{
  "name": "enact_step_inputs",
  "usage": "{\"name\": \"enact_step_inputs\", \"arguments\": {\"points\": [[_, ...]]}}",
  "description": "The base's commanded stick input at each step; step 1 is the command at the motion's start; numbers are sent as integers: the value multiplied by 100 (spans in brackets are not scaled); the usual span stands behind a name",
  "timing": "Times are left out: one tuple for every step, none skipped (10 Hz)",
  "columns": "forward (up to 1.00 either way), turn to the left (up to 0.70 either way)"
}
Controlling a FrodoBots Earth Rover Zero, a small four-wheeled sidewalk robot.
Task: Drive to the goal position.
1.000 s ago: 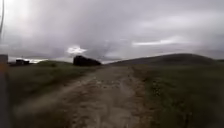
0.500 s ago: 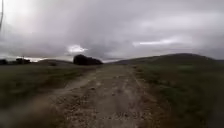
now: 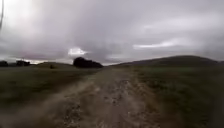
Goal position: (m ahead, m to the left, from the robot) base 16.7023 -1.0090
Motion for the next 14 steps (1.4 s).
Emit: {"name": "enact_step_inputs", "arguments": {"points": [[50,0],[50,0],[50,0],[50,0],[50,0],[50,0],[50,0],[44,0],[35,0],[30,0],[30,0],[30,0],[30,0],[30,0]]}}
